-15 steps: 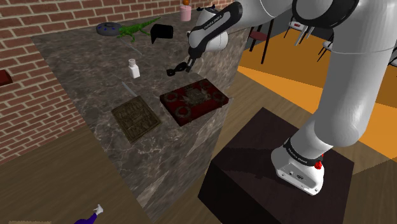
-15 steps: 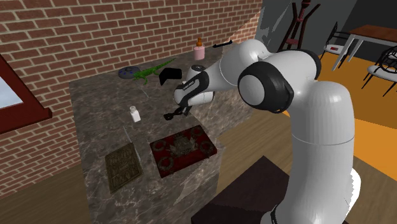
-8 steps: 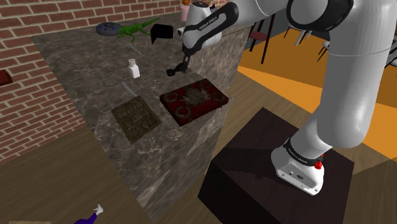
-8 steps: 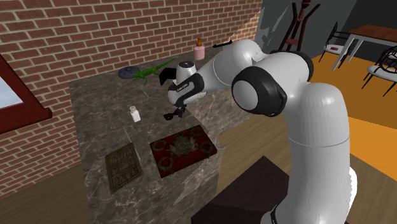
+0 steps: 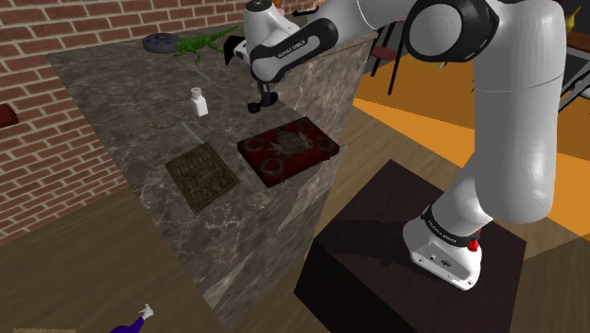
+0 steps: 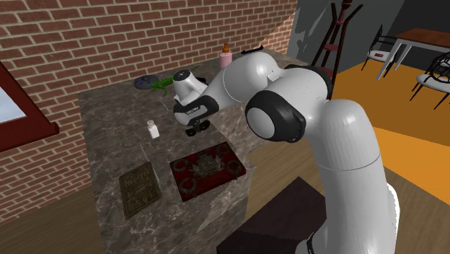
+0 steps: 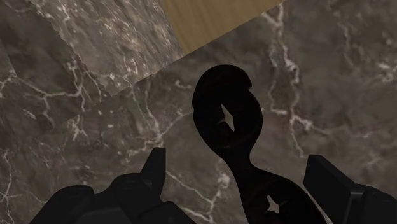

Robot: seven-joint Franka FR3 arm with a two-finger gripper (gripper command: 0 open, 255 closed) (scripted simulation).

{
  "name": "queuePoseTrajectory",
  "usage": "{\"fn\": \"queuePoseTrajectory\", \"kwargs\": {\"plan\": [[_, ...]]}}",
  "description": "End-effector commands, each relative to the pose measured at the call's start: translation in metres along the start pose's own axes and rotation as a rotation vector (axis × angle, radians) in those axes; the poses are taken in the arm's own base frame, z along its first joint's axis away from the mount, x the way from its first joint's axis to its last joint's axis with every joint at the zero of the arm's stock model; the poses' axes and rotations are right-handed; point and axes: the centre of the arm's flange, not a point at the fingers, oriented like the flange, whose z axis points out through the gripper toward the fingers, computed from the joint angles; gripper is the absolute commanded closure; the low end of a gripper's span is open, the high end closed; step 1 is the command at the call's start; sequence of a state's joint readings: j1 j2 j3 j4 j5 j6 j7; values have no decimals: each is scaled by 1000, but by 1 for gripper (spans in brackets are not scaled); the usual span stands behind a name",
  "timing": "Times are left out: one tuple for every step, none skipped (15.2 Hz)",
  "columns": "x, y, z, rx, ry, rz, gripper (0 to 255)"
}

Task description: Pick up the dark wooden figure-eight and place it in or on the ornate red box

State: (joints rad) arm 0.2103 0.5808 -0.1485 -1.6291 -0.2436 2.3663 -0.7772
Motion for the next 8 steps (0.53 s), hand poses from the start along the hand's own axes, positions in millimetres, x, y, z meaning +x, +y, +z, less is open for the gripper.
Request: {"fn": "queuePoseTrajectory", "kwargs": {"plan": [[0,0,10,-1,-2,-4,0],[0,0,15,-1,-2,-4,0],[0,0,23,-1,-2,-4,0],[0,0,23,-1,-2,-4,0],[0,0,23,-1,-2,-4,0],[0,0,23,-1,-2,-4,0],[0,0,23,-1,-2,-4,0],[0,0,23,-1,-2,-4,0]]}}
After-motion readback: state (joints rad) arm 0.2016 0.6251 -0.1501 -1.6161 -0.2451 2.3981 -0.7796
